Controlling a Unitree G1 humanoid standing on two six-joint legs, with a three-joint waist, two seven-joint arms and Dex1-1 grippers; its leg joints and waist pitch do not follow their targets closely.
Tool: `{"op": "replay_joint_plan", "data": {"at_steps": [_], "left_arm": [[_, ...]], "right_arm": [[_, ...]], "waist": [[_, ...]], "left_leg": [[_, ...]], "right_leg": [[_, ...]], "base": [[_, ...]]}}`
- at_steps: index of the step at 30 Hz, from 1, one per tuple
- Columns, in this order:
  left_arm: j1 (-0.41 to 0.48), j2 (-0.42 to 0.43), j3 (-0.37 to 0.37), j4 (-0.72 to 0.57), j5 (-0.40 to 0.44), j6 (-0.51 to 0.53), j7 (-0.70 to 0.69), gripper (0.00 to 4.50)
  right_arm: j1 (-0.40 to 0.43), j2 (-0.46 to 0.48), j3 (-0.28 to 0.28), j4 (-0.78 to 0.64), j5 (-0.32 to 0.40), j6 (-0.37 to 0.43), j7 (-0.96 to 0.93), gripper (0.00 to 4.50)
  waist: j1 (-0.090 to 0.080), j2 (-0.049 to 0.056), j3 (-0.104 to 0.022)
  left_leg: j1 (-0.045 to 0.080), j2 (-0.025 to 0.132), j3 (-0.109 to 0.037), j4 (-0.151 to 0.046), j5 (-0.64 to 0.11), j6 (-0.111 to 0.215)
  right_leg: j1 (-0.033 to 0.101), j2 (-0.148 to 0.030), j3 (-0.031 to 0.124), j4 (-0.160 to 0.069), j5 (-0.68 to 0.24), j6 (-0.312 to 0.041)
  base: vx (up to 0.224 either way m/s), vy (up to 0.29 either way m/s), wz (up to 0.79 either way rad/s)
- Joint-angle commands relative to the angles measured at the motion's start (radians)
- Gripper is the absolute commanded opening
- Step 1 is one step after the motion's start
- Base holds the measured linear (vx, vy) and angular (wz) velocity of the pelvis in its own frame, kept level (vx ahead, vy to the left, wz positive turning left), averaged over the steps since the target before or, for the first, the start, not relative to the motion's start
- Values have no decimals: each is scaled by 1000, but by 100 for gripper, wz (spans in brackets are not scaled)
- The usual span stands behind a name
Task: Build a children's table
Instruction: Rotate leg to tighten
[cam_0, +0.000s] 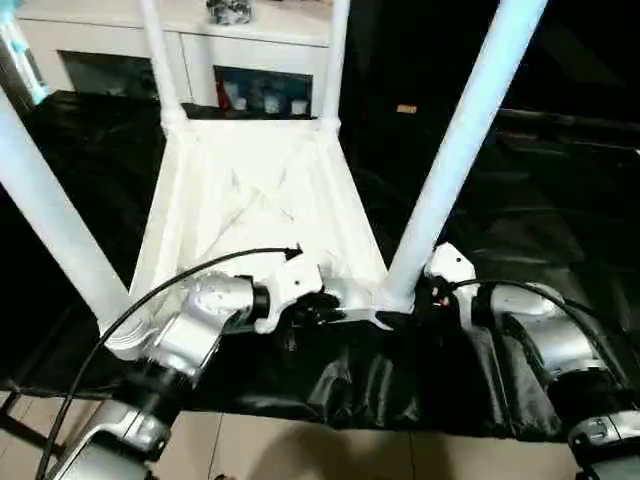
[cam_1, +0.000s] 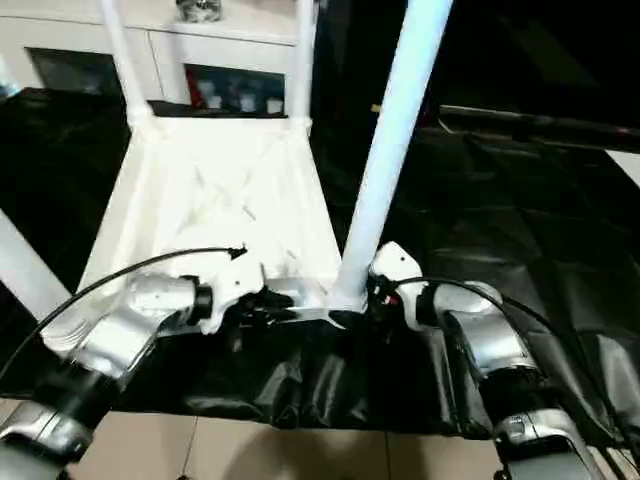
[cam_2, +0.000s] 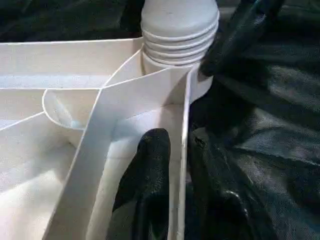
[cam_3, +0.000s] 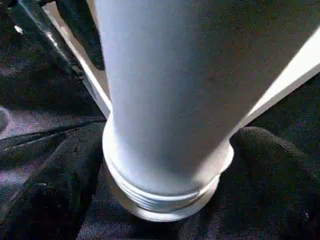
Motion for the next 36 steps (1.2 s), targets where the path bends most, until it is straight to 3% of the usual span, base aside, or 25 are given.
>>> {"op": "replay_joint_plan", "data": {"at_steps": [1, 7, 18, 24, 25, 29, 30, 31, 36], "left_arm": [[-11, -5, -13, 25, 12, 15, 15, 82], [-31, -17, -21, 66, 7, 25, -6, 82], [-44, 2, -36, 104, 25, 25, -24, 2], [-36, 30, -59, 87, 43, 3, -63, 2], [-36, 33, -60, 87, 50, -6, -54, 2], [-47, 13, -33, 100, 23, 23, -31, 2], [-51, 10, -26, 101, 15, 38, -29, 45], [-53, 14, -30, 99, 23, 45, -27, 56], [-57, 26, -34, 121, 43, 39, -11, 56]], "right_arm": [[-12, -11, -4, -1, -12, -11, -2, 450], [-11, -14, -2, 5, -10, -18, -5, 450], [-26, 4, -14, 12, -1, -33, -30, 450], [-41, 19, -5, 33, -15, -43, -57, 450], [-44, 22, -5, 34, -16, -47, -62, 450], [-47, 25, -2, 34, -16, -47, -65, 450], [-48, 26, -1, 35, -16, -48, -66, 450], [-47, 26, 0, 35, -17, -49, -65, 450], [-49, 28, 5, 44, -22, -62, -69, 450]], "waist": [[2, -4, -65], [4, -3, -65], [6, -1, -64], [-3, 0, -66], [-5, -6, -65], [-7, -3, -62], [-7, -3, -61], [-6, -3, -61], [-6, -3, -59]], "left_leg": [[7, 9, 4, -66, -229, 46], [9, 9, 1, -67, -245, 41], [7, 10, -2, -71, -263, 33], [6, 10, -1, -70, -247, 36], [6, 10, -1, -69, -253, 37], [8, 9, -1, -70, -269, 34], [9, 9, 0, -69, -275, 33], [11, 9, 0, -70, -279, 32], [10, 7, -1, -69, -290, 30]], "right_leg": [[51, -66, 42, -83, -298, -180], [50, -66, 40, -87, -333, -170], [50, -67, 39, -88, -353, -165], [52, -66, 40, -82, -300, -189], [52, -67, 40, -84, -312, -186], [48, -67, 40, -89, -363, -172], [47, -68, 40, -91, -377, -168], [45, -67, 40, -93, -390, -166], [44, -68, 39, -98, -427, -148]], "base": [[0, 0, 0], [0, 0, 0], [0, 0, 0], [0, 0, 0], [0, 0, 0], [0, 0, 0], [0, 0, 0], [0, 0, 0], [0, 0, 0]]}}
